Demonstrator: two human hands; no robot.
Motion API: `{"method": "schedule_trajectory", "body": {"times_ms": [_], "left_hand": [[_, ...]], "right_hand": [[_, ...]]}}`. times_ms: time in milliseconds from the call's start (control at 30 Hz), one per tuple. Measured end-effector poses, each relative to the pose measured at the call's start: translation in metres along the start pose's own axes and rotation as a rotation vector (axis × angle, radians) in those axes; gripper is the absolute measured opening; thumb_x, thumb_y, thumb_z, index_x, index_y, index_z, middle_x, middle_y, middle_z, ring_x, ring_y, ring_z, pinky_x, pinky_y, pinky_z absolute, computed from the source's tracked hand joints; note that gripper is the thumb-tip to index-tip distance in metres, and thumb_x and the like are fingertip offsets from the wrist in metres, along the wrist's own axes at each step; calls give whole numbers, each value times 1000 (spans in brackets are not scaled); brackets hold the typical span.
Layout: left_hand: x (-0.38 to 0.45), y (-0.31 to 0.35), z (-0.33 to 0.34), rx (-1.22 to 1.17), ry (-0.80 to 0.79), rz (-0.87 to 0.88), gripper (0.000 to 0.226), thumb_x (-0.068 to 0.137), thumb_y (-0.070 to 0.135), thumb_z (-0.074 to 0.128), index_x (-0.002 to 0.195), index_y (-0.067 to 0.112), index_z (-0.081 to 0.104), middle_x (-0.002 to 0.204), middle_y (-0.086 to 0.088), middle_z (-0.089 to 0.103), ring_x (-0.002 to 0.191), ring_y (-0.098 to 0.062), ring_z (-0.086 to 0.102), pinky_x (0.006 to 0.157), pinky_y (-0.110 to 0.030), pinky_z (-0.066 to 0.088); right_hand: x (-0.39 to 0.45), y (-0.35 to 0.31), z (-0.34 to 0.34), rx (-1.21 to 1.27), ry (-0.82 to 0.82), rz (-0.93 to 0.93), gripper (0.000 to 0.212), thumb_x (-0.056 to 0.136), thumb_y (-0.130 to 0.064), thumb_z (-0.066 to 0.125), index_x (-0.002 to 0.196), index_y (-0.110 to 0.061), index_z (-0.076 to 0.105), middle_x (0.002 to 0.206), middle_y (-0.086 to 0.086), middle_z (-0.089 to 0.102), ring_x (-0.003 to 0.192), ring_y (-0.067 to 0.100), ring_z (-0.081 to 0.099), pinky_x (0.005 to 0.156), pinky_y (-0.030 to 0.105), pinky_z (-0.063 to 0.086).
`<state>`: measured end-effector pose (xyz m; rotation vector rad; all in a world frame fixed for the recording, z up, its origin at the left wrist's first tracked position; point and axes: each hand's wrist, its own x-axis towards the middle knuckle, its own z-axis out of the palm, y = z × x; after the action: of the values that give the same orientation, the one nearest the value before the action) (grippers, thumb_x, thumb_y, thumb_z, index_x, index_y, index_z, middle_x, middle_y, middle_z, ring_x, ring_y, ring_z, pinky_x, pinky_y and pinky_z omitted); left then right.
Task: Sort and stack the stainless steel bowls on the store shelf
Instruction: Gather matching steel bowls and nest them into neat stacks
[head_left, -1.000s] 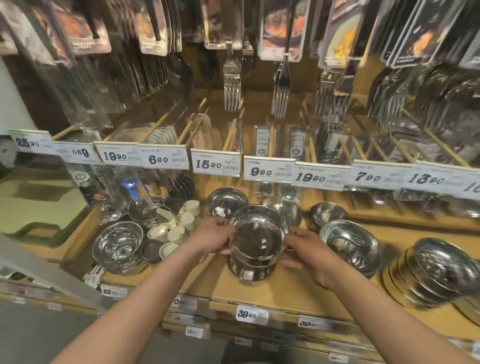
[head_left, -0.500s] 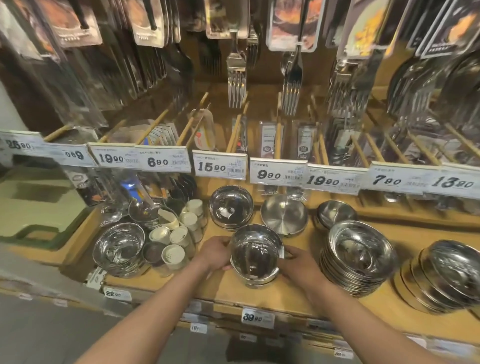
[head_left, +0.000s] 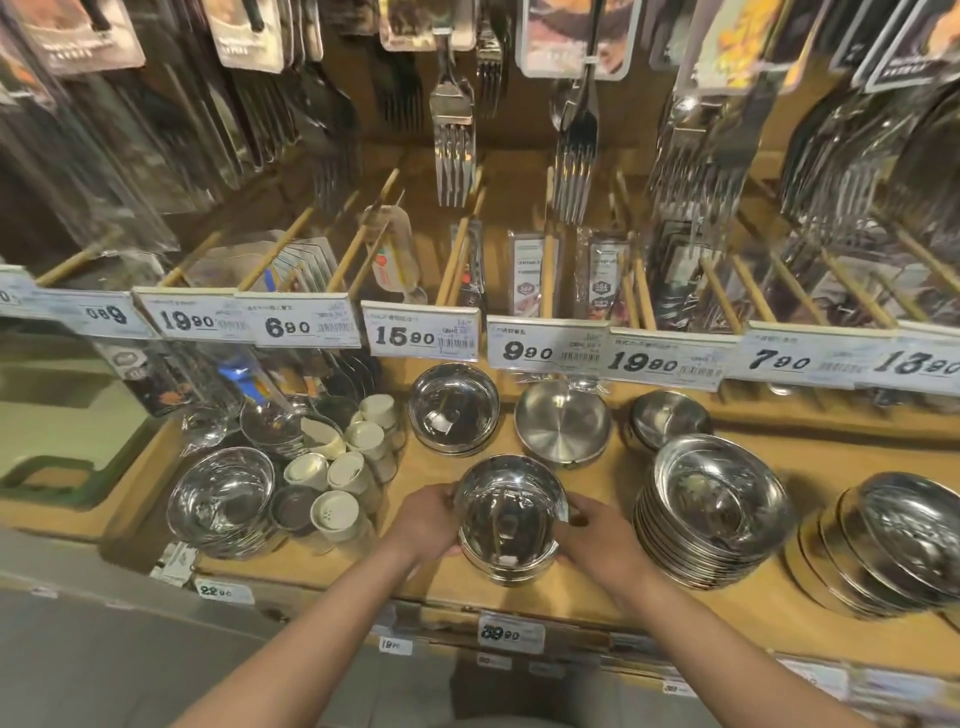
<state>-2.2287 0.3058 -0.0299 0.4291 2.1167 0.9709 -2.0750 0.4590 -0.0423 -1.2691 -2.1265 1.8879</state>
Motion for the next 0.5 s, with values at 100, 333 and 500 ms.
{"method": "schedule_trajectory", "body": {"times_ms": [100,333,500], "left_hand": [[-7,2,4,68,33,15,21,102,27,53,84,28,65,73,8,71,51,0,68,49,-12,51],[-27,16,-4,17,98,-73,22,101,36,54,105,16,62,101,-6,74,88,-19,71,90,-40,59],[-42,15,-27,-198,313,-59,12,100,24,55,97,20,66,83,2,64,74,-14,63,78,-40,64]], "right_hand": [[-2,-1,-2,-100,-2,-55,38,87,-11,66,113,-38,73,59,-17,66,67,10,63,73,35,58],[-4,-22,-16,-327,30,-136,18,92,-23,62,110,-23,62,98,-3,69,90,20,64,74,32,47],[25,-62,-8,-349,104,-259,33,94,-23,59,125,-14,61,103,4,70,93,22,66,66,26,42]]}}
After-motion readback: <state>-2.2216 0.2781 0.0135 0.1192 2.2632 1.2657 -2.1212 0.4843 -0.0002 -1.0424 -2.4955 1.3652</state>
